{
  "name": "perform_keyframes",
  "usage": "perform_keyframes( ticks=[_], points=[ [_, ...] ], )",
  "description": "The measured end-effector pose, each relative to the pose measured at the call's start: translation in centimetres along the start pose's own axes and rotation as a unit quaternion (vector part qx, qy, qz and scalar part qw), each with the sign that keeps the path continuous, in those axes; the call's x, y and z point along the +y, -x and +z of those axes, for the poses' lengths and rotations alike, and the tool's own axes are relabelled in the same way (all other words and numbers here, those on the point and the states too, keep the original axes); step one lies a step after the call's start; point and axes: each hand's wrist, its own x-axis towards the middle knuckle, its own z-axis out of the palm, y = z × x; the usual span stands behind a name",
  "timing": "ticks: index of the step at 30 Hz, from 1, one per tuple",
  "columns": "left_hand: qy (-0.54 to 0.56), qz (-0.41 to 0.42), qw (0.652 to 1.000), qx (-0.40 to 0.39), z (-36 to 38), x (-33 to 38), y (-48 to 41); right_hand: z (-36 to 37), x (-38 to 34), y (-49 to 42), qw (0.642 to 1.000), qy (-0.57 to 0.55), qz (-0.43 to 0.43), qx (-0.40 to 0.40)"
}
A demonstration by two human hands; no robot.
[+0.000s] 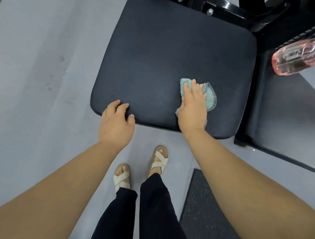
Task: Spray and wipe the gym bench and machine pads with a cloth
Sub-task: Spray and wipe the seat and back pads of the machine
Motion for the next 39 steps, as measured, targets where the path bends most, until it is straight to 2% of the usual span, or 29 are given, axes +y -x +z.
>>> perform_keyframes(
  ticks=[2, 4, 7, 8, 10, 13, 14, 16, 17, 19, 21, 23, 24, 26, 30, 33, 36, 37, 39],
  points=[
    [0.015, -0.003, 1.0, 0.004, -0.4, -0.1, -0.2, 2.1, -2.5, 2.2, 0.997, -0.015, -0.08, -0.011],
    [0.058, -0.006, 0.998, 0.009, -0.7, -0.1, -0.4, 3.8, -5.0, 4.6, 0.984, -0.048, -0.163, -0.06],
    [0.225, -0.062, 0.972, 0.003, -1.5, 0.0, -0.3, 3.9, -8.1, 7.1, 0.951, -0.132, -0.224, -0.165],
    [0.28, -0.079, 0.957, 0.007, -1.6, 0.0, -0.4, 3.2, -8.7, 7.4, 0.937, -0.189, -0.214, -0.201],
    [0.312, -0.093, 0.945, 0.012, -1.6, -0.3, -0.1, 1.2, -9.0, 7.1, 0.912, -0.319, -0.135, -0.219],
    [0.284, -0.083, 0.955, 0.017, -1.1, 0.0, 0.3, -1.4, -6.7, 4.7, 0.897, -0.418, -0.017, -0.142],
    [0.275, -0.082, 0.958, 0.016, -0.9, 0.3, 0.3, -2.0, -5.4, 3.7, 0.903, -0.415, 0.017, -0.112],
    [0.256, -0.073, 0.964, 0.025, -0.5, 0.6, 0.1, -2.8, -3.0, 1.8, 0.951, -0.306, 0.032, -0.018],
    [0.248, -0.071, 0.966, 0.03, -0.3, 0.7, 0.0, -3.3, -2.0, 1.0, 0.972, -0.233, 0.022, 0.014],
    [0.245, -0.071, 0.966, 0.036, 0.1, 0.7, -0.3, -3.6, 0.4, 0.2, 0.99, -0.136, -0.016, 0.044],
    [0.239, -0.074, 0.968, 0.032, 0.5, 0.6, -0.3, -3.0, 1.7, 0.3, 0.995, -0.051, -0.067, 0.044],
    [0.227, -0.066, 0.971, 0.035, 0.8, 0.5, -0.2, -1.3, 1.8, 1.2, 0.993, -0.003, -0.117, -0.011],
    [0.217, -0.06, 0.973, 0.04, 0.8, 0.3, -0.4, -0.5, 1.7, 1.5, 0.99, 0.012, -0.138, -0.018],
    [0.176, -0.047, 0.982, 0.047, 0.8, -0.1, -0.5, 0.4, 1.7, 1.6, 0.988, 0.009, -0.153, 0.022],
    [0.125, -0.084, 0.986, 0.067, 0.0, -1.1, -0.9, 1.9, 0.0, 1.3, 0.989, -0.042, -0.087, 0.112],
    [0.153, -0.108, 0.98, 0.071, -1.0, -2.1, -1.8, 4.6, -5.1, 2.4, 0.977, -0.05, -0.19, 0.077],
    [0.185, -0.118, 0.972, 0.08, -1.7, -2.7, -2.1, 6.8, -9.7, 3.5, 0.938, -0.076, -0.331, -0.07],
    [0.207, -0.129, 0.967, 0.078, -1.9, -2.8, -2.5, 6.9, -10.5, 2.8, 0.927, -0.083, -0.351, -0.105],
    [0.238, -0.14, 0.959, 0.069, -2.3, -2.9, -2.7, 6.3, -10.7, 0.1, 0.924, -0.085, -0.361, -0.095]
  ],
)
